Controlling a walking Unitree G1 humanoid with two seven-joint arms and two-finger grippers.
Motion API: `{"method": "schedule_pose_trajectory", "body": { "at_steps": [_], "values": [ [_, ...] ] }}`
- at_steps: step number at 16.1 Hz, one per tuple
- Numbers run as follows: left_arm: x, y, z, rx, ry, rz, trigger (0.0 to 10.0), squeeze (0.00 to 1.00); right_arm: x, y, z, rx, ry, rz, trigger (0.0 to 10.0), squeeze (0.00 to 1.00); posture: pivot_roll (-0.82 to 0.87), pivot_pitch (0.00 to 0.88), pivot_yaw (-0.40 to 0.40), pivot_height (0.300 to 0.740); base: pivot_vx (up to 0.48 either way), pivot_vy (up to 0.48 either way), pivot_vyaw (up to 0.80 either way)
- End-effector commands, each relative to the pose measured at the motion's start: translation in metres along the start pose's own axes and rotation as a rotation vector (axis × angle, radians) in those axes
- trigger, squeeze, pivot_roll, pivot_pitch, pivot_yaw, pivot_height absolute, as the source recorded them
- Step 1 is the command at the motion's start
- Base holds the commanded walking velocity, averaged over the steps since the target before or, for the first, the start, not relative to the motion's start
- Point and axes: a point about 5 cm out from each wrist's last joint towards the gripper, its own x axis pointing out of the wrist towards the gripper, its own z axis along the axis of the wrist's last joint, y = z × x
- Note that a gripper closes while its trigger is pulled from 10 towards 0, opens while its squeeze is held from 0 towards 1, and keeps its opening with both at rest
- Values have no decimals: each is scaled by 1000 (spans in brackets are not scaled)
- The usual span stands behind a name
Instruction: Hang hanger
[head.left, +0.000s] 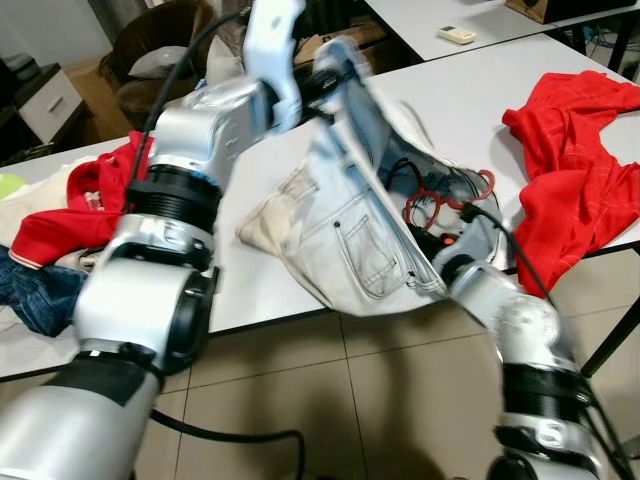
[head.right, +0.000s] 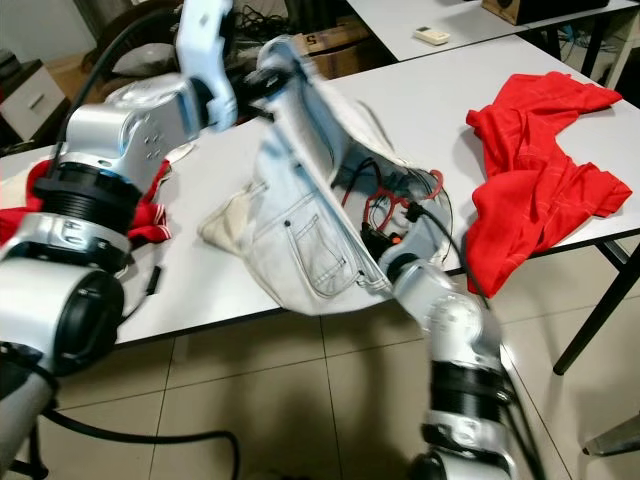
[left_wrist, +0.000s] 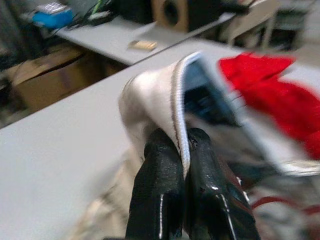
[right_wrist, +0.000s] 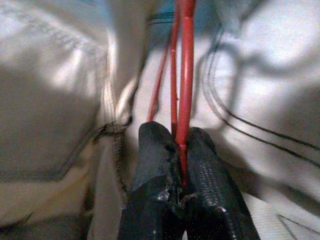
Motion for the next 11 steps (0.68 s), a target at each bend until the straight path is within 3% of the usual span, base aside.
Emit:
{"method": "schedule_pose_trajectory", "body": {
  "at_steps": [1, 3, 5, 7, 10, 11],
  "values": [
    [-25, 39, 34, 107, -110, 190, 1608, 0, -8, -13, -18, -31, 118, -36, 10000, 0, -121, 0, 243, 740, 0, 0, 0],
    [-38, 68, 14, 204, -7, 315, 1843, 0, -27, -7, -6, -104, 126, 30, 10000, 0, -121, 0, 228, 740, 0, 0, 0],
    [-54, 92, -12, 232, 92, 418, 1843, 0, -45, 2, 3, -139, 134, 96, 10000, 0, -125, 0, 222, 740, 0, 0, 0],
    [-72, 112, -47, 241, 211, 502, 941, 0, -63, 21, 16, -193, 118, 181, 10000, 0, -133, 0, 220, 740, 0, 0, 0],
    [-77, 113, -71, 235, 276, 491, 196, 0, -69, 43, 29, -189, 81, 282, 10000, 0, -136, 0, 215, 740, 0, 0, 0],
    [-76, 109, -91, 227, 328, 455, 157, 0, -71, 61, 41, -193, 46, 358, 10000, 0, -135, 0, 209, 740, 0, 0, 0]
  ]
}}
